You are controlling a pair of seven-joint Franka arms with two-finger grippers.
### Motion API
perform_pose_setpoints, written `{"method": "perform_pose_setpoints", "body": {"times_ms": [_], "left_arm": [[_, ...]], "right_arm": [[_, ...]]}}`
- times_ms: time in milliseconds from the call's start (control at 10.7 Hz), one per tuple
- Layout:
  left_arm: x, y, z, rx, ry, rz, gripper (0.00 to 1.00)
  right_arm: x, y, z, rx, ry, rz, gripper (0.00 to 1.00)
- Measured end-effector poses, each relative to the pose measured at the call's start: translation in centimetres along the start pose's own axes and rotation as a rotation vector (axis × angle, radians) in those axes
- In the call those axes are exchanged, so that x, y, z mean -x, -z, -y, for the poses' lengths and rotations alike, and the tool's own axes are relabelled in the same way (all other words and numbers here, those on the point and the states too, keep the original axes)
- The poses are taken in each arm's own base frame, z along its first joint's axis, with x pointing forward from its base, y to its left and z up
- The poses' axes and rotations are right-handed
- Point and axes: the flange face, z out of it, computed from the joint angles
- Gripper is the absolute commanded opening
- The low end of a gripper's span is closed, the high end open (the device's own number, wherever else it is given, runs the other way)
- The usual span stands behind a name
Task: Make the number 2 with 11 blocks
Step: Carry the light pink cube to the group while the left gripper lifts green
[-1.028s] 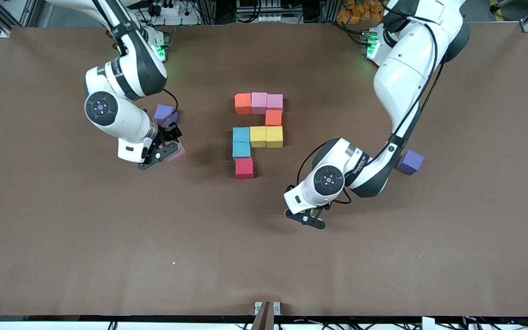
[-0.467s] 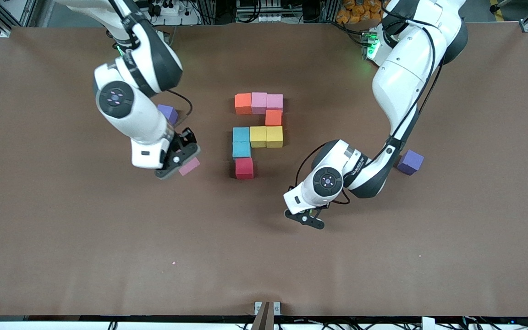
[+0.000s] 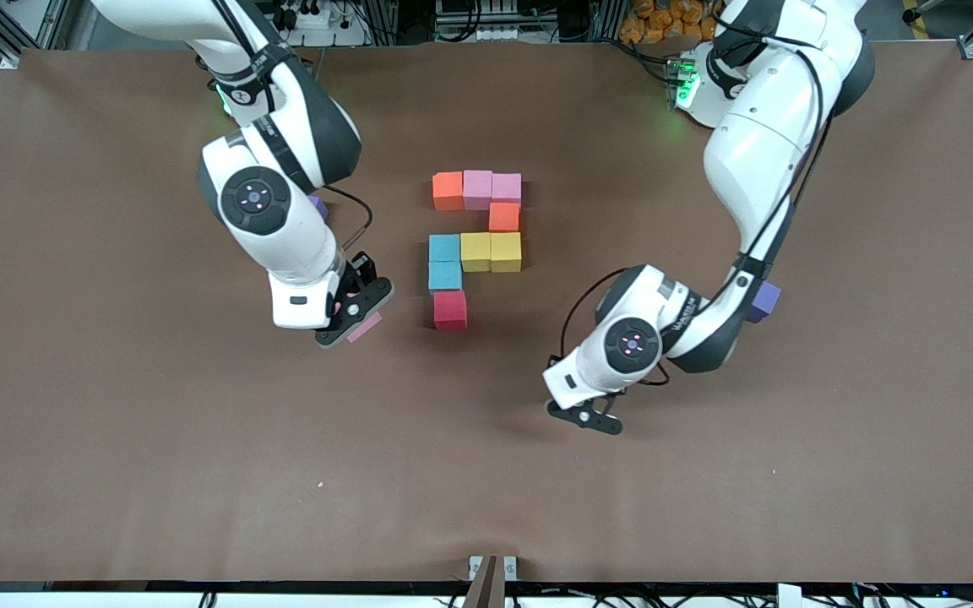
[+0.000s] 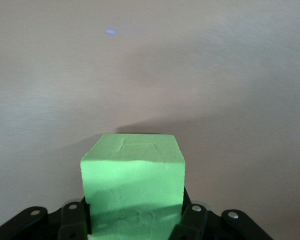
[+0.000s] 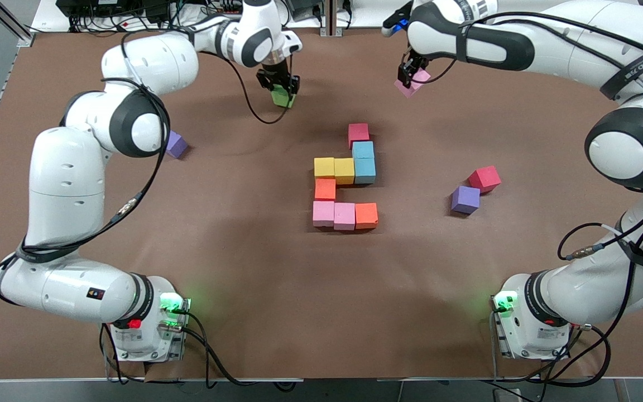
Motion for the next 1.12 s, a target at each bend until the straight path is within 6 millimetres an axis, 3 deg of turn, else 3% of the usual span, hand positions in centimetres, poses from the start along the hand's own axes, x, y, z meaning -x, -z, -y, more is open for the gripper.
{"method": "perform_pose_setpoints", "body": {"times_ms": [467,748,935,1122], "left_arm": [[0.4,5.6,5.6,-0.042,0.071,0.074,0.24],[0.8,8.5,9.1,-0.051,0.117,0.103,0.23],[1.0,9.3,9.9,-0.053,0.128,0.109,0.23],[1.0,9.2,10.0,-0.053,0.13,0.111,0.23]], "right_arm": [[-5.4,-2.6,6.5,0.093,0.256,0.013,0.21],[-8.0,-3.8,7.9,0.087,0.518,0.002,0.22],[-9.3,-5.2,8.9,0.07,0.64,0.001,0.22],[-10.2,-6.9,12.4,0.01,0.69,0.033,0.22]]}}
